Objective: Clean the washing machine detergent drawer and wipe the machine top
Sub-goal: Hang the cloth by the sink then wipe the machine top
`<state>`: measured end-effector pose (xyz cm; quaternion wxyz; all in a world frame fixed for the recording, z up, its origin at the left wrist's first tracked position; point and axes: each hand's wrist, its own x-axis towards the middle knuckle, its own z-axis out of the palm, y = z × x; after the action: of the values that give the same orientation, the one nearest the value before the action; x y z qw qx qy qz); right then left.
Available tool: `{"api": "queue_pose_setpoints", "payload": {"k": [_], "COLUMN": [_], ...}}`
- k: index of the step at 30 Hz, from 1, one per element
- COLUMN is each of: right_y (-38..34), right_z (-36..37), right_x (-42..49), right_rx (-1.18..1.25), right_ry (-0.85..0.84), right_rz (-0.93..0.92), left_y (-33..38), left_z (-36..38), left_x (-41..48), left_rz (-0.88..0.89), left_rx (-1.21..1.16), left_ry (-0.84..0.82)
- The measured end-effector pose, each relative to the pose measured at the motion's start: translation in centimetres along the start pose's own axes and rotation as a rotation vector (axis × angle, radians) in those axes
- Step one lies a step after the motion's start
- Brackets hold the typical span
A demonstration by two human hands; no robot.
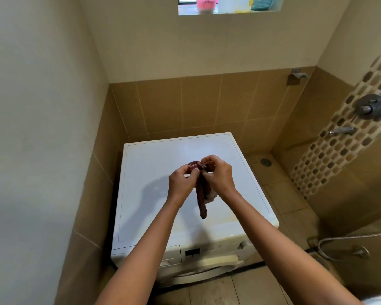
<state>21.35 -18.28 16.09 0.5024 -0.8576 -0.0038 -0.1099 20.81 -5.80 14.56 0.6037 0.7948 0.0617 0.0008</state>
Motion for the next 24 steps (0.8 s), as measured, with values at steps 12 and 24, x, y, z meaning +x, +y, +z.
{"api": "queue_pose_setpoints", "payload": {"k": [12,24], "right_y": [0.1,1.8], "right_z": [-1.9,-4.6], "right_x": [1.2,1.1], "right_rx": [0.420,0.919], "right_ry": [-0.170,-0.514], "right_rz": [0.085,0.491], "left_y": [-0.5,2.2], "left_z": [-2.0,-1.4], "left_x": [1.4,2.2], "left_rz": [0.008,-0.152], "left_rx": [-0.052,-0.385], "left_ry": [-0.015,-0.448]}}
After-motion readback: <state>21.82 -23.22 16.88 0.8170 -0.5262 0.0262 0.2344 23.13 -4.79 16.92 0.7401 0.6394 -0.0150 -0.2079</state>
